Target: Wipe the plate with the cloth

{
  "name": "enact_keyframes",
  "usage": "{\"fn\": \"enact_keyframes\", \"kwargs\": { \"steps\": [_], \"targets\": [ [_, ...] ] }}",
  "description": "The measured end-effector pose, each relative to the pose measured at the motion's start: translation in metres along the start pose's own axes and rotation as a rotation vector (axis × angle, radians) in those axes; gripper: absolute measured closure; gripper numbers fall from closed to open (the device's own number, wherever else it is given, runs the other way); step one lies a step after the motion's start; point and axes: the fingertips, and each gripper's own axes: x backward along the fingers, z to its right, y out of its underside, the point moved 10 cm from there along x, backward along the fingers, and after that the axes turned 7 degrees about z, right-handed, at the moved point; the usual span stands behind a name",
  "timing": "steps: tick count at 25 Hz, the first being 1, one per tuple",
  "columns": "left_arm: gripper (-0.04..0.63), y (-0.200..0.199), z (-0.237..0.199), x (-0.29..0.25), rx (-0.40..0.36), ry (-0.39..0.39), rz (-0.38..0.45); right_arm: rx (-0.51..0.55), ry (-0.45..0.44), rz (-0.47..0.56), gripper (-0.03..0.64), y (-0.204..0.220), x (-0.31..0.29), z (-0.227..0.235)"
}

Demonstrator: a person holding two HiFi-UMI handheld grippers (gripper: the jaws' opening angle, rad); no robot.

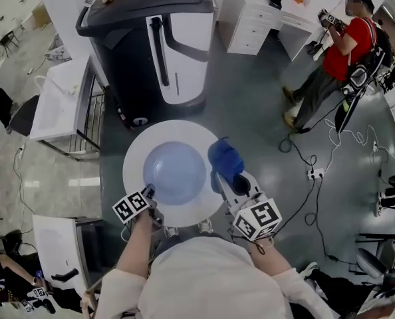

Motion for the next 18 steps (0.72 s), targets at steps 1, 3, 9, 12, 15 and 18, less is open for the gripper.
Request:
{"fn": "enact_keyframes", "kwargs": {
  "steps": [1, 3, 9, 12, 15, 18],
  "targets": [
    [0.551, 0.001, -0.002, -0.003, 0.009, -0.004, -0.005, -0.001, 0.006, -0.006, 0.528, 0.001, 0.000, 0.001],
    [0.551, 0.003, -0.004, -0.009, 0.022, -0.015, -0.016, -0.002, 0.020, -0.019, 0.528, 0.001, 0.002, 0.002],
    [0.551, 0.007, -0.010, -0.025, 0.029, -0.048, -0.054, -0.026, 0.051, -0.039, 0.528, 0.002, 0.005, 0.008],
    [0.551, 0.008, -0.014, -0.034, 0.039, -0.059, -0.069, -0.023, 0.065, -0.044, 0.528, 0.003, 0.007, 0.011],
    [0.551, 0.007, -0.016, -0.040, 0.034, -0.074, -0.080, -0.024, 0.082, -0.054, 0.528, 0.002, 0.009, 0.013],
    [0.551, 0.007, -0.018, -0.043, 0.039, -0.093, -0.086, -0.028, 0.094, -0.054, 0.528, 0.001, 0.011, 0.015]
  ]
}}
